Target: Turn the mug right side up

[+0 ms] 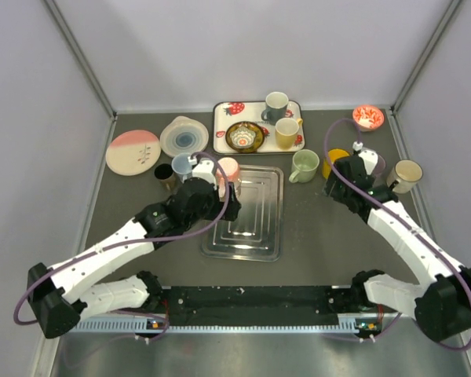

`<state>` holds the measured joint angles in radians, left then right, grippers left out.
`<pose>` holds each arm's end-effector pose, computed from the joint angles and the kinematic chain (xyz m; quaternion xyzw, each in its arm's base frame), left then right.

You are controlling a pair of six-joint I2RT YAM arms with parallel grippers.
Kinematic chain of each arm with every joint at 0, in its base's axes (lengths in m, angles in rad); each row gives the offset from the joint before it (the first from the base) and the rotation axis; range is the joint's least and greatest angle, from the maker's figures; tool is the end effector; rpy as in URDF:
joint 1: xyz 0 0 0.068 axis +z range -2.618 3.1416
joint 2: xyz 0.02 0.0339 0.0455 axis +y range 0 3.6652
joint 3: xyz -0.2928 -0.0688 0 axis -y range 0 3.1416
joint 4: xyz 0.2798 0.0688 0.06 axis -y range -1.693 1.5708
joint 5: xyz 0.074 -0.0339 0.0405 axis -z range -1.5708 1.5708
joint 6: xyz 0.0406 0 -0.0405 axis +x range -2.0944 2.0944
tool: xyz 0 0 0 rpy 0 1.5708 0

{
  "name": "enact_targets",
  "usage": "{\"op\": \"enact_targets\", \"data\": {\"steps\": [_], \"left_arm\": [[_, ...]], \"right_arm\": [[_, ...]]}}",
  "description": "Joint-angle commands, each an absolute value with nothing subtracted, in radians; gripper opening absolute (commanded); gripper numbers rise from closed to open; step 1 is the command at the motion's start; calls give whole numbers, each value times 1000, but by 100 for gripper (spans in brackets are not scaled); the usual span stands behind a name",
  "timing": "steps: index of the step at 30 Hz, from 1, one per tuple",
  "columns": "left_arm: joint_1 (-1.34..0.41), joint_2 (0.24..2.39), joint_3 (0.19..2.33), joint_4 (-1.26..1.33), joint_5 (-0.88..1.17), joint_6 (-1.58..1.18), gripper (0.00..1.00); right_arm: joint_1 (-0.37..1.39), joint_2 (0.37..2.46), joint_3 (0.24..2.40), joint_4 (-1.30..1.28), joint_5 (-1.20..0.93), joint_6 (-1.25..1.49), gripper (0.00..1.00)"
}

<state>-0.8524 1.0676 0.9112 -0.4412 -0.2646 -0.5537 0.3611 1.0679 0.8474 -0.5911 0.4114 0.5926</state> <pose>0.1779 -0.1873 0.3220 0.0694 0.8756 -0.2107 0.4290 0.2317 0.0702 0.2867 0.1802 0.8944 -0.0021 0.4093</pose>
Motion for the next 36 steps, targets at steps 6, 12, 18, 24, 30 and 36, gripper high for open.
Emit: {"op": "enact_targets", "data": {"steps": [6,12,18,24,30,36], "left_arm": [[-908,905,718,-293,-168,-699,99],[-911,867,646,-272,-109,-718,99],[-911,844,621,-273,-101,-713,95],[-913,842,618,-264,-94,-696,92],[-913,842,615,-258,-95,-686,89],[-913,850,614,-249,-91,-678,87]], "right_arm": [[307,1250,959,-476,439,515,60],[265,1422,1069,-466,440,486,58],[241,1538,1135,-466,443,465,57],[229,1609,1178,-465,446,457,56],[221,1663,1218,-462,462,453,54],[209,1707,1252,-462,463,443,48]]}}
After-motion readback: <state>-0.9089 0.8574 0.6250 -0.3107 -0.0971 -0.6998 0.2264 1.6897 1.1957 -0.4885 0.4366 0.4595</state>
